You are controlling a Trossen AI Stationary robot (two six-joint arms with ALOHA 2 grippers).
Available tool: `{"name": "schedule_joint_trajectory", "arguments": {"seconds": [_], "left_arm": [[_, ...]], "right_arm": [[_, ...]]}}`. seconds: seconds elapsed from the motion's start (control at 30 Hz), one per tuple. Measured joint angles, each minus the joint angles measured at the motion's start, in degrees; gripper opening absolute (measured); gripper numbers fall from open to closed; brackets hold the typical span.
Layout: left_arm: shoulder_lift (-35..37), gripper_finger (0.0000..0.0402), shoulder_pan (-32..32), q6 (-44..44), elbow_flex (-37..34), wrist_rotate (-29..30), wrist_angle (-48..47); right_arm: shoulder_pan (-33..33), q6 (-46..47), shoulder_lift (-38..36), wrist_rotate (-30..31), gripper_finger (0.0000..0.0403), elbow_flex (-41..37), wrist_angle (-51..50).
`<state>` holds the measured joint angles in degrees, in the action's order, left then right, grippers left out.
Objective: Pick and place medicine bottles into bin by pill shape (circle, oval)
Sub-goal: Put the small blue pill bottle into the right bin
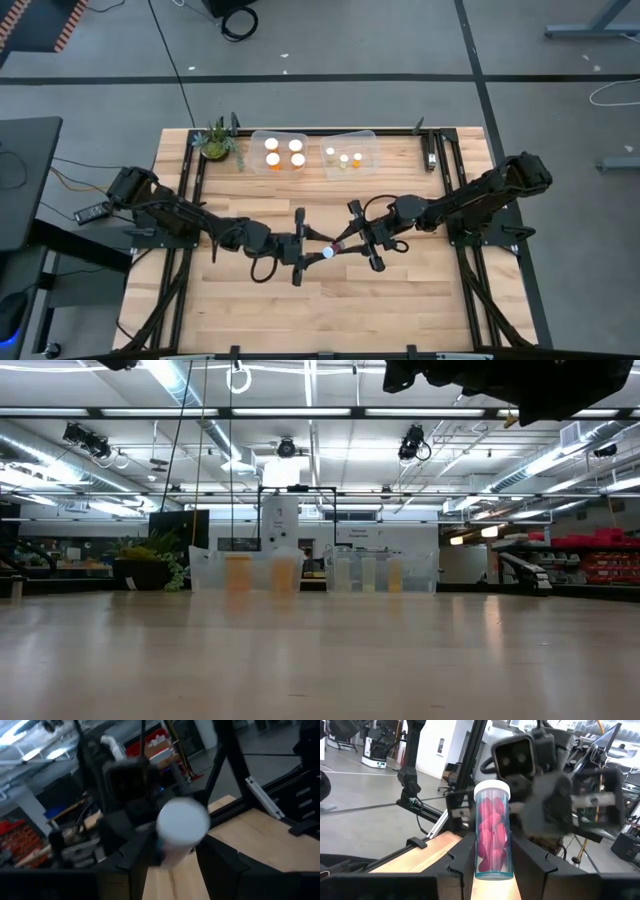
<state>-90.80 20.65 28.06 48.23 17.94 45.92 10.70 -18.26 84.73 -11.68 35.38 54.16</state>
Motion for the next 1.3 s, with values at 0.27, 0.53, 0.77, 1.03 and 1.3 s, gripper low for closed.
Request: {"name": "schedule_joint_trajectory", "arguments": {"seconds": [0.27,0.53,0.77,1.03,1.3], "left_arm": [[0.00,0.0176,0.74,0.88,0.02,0.25,0.62],[0.00,0.0171,-0.47,-0.50,0.02,0.19,0.52],[0.00,0.0140,-0.57,-0.58,0.02,0.17,0.48],[0.02,0.0112,-0.57,-0.68,0.02,0.25,0.19],[0.02,0.0123,-0.55,-1.37,0.02,0.31,-0.21]], "right_arm": [[0.00,0.09,0.00,-0.01,0.0121,0.00,-0.12],[-0.02,0.07,0.00,-0.20,0.0121,0.00,0.05],[-0.02,0.05,0.00,-0.36,0.0121,0.00,0.08],[-0.02,0.10,0.00,-0.37,0.0121,0.00,-0.08],[-0.07,0.98,-0.08,-0.19,0.0127,0.00,-1.12]]}}
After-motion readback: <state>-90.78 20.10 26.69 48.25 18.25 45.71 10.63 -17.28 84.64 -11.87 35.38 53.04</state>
